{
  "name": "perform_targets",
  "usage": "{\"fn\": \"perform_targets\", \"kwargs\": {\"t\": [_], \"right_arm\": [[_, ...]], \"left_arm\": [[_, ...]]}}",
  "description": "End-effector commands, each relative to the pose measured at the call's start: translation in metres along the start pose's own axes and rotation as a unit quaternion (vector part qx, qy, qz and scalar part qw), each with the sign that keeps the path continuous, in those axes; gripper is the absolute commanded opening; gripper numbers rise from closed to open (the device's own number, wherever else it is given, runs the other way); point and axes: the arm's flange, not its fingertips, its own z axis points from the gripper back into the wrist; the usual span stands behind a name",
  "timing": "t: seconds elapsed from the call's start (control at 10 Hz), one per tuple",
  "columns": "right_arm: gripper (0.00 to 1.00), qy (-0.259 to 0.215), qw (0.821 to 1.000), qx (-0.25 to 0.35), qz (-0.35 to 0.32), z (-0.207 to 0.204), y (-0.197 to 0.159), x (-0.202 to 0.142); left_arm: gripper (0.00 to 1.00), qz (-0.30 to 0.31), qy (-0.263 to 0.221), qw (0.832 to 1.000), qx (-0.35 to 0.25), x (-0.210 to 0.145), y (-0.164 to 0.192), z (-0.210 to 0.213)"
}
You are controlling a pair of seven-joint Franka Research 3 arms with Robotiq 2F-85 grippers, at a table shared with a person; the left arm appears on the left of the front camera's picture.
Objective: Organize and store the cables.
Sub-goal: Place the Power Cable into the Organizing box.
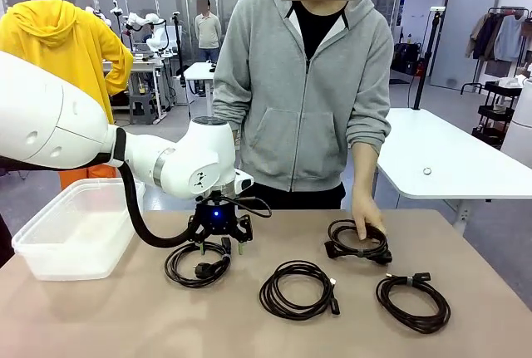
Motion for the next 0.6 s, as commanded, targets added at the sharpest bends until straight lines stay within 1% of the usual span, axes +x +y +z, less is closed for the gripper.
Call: {"fn": "perform_targets", "kwargs": {"t": [0.0,0.2,0.5], "right_arm": [[1.0,-0.005,1.0,-0.001,0.005,0.0,-0.001,0.0],[1.0,-0.005,1.0,-0.001,0.005,0.0,-0.001,0.0],[1.0,-0.005,1.0,-0.001,0.005,0.0,-0.001,0.0]], "left_arm": [[1.0,0.001,0.011,1.0,0.005,0.001,-0.002,-0.007],[1.0,0.002,0.008,1.0,0.001,0.0,-0.004,-0.009],[1.0,0.006,0.025,1.0,-0.001,0.004,-0.004,-0.019]]}}
